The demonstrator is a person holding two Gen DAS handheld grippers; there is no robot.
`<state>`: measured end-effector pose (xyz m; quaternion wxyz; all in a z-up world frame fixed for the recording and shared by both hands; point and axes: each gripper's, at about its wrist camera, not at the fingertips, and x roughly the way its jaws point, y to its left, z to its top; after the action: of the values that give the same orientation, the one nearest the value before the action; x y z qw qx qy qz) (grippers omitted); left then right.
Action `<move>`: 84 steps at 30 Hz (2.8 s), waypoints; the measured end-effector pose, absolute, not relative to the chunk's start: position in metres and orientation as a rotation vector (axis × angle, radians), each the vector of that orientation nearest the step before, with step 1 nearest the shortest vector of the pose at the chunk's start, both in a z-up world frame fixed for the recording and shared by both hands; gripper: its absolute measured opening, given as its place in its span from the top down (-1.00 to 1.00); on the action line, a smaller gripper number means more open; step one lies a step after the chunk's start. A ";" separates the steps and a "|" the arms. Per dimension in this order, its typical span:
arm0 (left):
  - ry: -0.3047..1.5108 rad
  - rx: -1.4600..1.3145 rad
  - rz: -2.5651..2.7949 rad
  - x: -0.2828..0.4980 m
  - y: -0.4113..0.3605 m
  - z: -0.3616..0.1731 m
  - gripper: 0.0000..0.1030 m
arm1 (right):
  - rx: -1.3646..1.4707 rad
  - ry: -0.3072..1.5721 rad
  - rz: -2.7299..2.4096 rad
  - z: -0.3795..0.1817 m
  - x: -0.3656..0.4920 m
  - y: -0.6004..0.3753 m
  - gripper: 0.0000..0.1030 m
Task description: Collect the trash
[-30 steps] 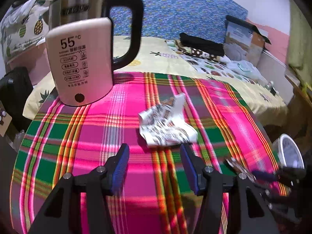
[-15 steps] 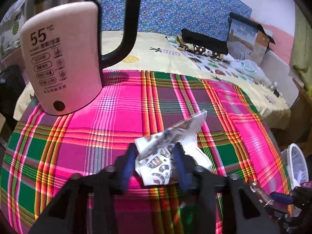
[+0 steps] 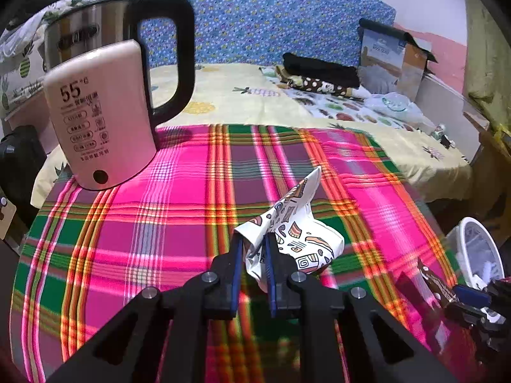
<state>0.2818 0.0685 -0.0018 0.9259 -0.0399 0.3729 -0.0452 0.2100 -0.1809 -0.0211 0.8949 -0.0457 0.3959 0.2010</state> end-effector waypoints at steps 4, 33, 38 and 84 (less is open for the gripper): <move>0.744 -0.075 -0.124 0.261 0.050 0.011 0.73 | -0.084 0.801 0.396 -0.015 0.201 -0.192 0.51; 0.756 -0.001 -0.506 0.200 -0.139 0.033 0.73 | 0.035 0.695 0.075 0.016 0.139 -0.320 0.50; 0.760 0.022 -0.553 0.200 -0.165 0.032 0.73 | 0.047 0.695 0.034 0.014 0.137 -0.334 0.50; 0.723 0.039 -0.575 0.160 -0.182 0.037 -0.18 | 0.051 0.686 -0.011 0.016 0.113 -0.337 0.48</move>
<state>0.1602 -0.1824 0.0370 0.8950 0.0186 0.3487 -0.2775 0.1134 -0.3374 0.0158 0.9414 0.0250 0.3363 -0.0051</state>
